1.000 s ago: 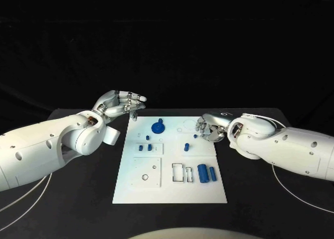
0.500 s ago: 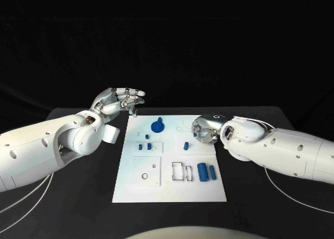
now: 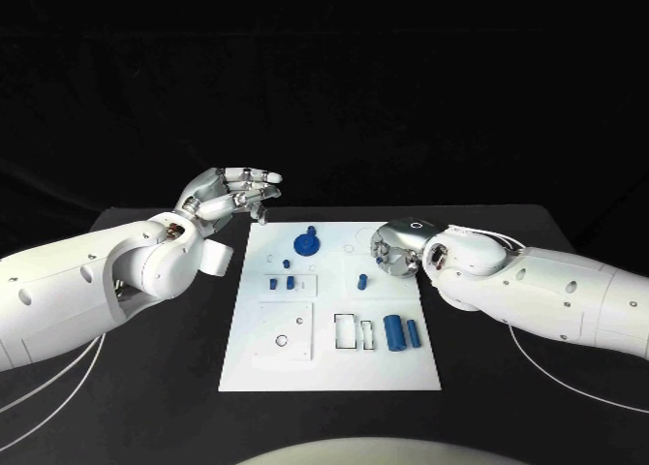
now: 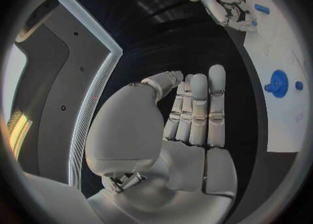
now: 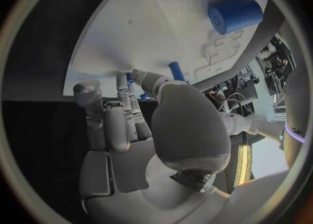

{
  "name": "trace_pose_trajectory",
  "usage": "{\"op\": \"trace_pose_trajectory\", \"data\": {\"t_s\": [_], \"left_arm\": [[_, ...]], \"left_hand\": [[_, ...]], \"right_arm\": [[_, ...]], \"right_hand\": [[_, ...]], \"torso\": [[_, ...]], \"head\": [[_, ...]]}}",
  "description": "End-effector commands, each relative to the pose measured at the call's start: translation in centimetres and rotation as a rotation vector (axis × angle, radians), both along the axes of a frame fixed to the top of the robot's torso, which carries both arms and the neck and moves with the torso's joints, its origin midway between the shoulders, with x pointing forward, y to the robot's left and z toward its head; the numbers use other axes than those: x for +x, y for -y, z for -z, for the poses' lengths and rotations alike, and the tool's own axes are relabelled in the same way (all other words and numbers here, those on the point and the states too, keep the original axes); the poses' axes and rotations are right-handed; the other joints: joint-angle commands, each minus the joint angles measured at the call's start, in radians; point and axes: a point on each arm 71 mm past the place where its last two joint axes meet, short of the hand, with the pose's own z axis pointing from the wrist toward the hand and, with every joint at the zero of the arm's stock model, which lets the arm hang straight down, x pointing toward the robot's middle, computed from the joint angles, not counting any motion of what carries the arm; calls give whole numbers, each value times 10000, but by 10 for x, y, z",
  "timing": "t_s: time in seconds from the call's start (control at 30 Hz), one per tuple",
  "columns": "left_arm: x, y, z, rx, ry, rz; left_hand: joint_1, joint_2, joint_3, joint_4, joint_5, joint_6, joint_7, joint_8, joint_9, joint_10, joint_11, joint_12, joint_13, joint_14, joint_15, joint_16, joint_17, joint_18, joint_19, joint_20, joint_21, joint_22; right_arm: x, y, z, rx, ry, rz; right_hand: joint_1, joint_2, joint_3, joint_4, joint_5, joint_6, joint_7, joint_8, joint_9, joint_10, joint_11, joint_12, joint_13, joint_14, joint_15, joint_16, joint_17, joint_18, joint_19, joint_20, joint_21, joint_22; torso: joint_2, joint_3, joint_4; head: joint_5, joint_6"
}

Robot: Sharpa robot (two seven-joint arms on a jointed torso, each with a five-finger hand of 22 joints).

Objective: Assemble the parts on the task board

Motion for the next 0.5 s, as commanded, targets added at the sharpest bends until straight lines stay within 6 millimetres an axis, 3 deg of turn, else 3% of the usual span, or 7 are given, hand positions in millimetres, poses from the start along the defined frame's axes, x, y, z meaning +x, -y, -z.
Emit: {"op": "trace_pose_trajectory", "data": {"t_s": [0.03, 0.23, 0.5], "left_arm": [[-1, 1, -1, -200, 40, 151], [0, 1, -1, -181, 15, 137], [0, 0, 0, -145, -58, 139]], "left_hand": [[-36, 104, -20, -38, 45, -93, 3, 45, -21, -104, 29, 45, 17, -88, 11, 7, -10, 139, -50, -3, -58, -14], [-36, 104, -20, -38, 45, -93, 3, 45, -21, -104, 29, 45, 17, -88, 11, 7, -10, 139, -50, -3, -58, -14], [-39, 102, -25, -44, 42, -105, 8, 46, -25, -143, 37, 53, 21, -93, 17, 14, -11, 138, -51, 2, -61, -15]], "right_arm": [[-1, -2, 5, -322, 60, -43], [0, -4, 6, -376, 42, -66], [-1, -5, 10, -703, -260, -50]], "right_hand": [[-20, 51, 20, -56, -51, 55, -5, -7, 2, 47, -29, -41, -36, 273, -45, 27, 2, -87, 66, -16, 44, 17], [-7, 118, 59, -92, -122, 132, -33, 18, 7, 147, -58, -62, -24, 279, -66, 39, 17, -91, 78, -33, 72, 48], [110, 320, 118, -327, -214, 661, -243, 228, 90, 718, -271, -13, 126, 291, -236, 52, 29, -114, 150, -170, 234, 212]], "torso": [[-6, -5, -6], [-7, -5, 0], [-22, -13, -12]], "head": [[5, -15], [-6, -44], [-7, -97]]}}
